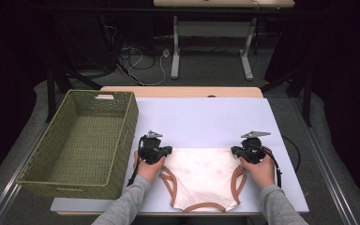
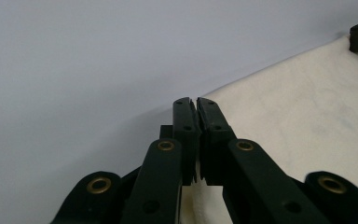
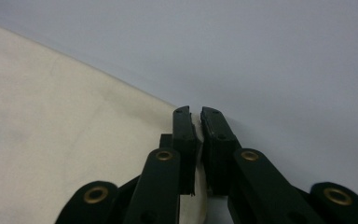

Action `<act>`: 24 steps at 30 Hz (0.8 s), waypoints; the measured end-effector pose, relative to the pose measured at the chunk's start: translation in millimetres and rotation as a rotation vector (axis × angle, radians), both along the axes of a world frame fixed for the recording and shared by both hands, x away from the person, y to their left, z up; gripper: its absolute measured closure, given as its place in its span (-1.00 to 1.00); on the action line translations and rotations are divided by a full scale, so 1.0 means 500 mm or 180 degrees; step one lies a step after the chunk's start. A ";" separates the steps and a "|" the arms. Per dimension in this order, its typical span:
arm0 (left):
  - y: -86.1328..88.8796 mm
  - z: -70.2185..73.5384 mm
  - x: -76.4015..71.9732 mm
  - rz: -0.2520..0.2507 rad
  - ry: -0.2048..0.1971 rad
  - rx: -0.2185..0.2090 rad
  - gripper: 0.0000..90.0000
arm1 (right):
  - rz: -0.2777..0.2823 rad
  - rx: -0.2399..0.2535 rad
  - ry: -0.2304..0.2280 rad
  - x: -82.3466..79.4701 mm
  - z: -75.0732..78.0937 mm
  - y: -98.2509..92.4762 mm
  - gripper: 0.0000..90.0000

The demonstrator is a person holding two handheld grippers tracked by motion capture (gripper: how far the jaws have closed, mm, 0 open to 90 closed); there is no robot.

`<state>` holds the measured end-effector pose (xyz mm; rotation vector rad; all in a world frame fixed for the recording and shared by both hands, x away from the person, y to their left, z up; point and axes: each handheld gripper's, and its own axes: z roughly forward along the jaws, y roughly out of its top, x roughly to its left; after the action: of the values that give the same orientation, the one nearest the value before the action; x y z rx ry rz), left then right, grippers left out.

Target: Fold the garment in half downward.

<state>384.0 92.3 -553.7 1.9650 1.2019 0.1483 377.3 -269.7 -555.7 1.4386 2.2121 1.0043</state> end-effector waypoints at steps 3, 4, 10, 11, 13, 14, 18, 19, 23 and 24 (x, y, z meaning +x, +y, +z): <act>0.001 0.002 0.000 -0.0004 -0.0015 -0.0010 0.93 | -0.0004 -0.0002 -0.0012 -0.001 0.002 -0.001 0.90; 0.002 0.003 0.000 -0.0003 -0.0018 -0.0015 0.94 | -0.0009 0.0014 -0.0033 -0.002 0.004 -0.002 0.90; 0.002 0.010 -0.002 0.0019 -0.0046 -0.0079 0.94 | 0.0028 0.0091 -0.0196 -0.011 0.022 -0.007 0.91; 0.004 0.012 -0.002 0.0000 -0.0048 -0.0074 0.94 | 0.0024 0.0108 -0.0212 -0.014 0.026 -0.006 0.91; 0.004 0.016 -0.003 0.0006 -0.0074 -0.0090 0.94 | 0.0040 0.0140 -0.0256 -0.019 0.033 -0.003 0.91; 0.005 0.017 -0.004 0.0007 -0.0078 -0.0096 0.94 | 0.0033 0.0151 -0.0267 -0.022 0.036 -0.001 0.91; 0.005 0.021 -0.005 0.0014 -0.0091 -0.0117 0.94 | 0.0037 0.0142 -0.0317 -0.028 0.044 0.004 0.91; 0.005 0.021 -0.005 0.0009 -0.0095 -0.0116 0.94 | 0.0067 0.0153 -0.0319 -0.028 0.046 0.004 0.91; 0.003 0.025 -0.004 0.0015 -0.0108 -0.0108 0.94 | 0.0102 0.0184 -0.0308 -0.031 0.053 0.006 0.92; 0.004 0.027 -0.004 0.0005 -0.0107 -0.0102 0.94 | 0.0098 0.0182 -0.0311 -0.030 0.054 0.006 0.92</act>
<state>381.9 94.2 -540.0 1.9265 1.1773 0.1614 362.2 -266.6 -528.8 1.3527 2.1585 1.1319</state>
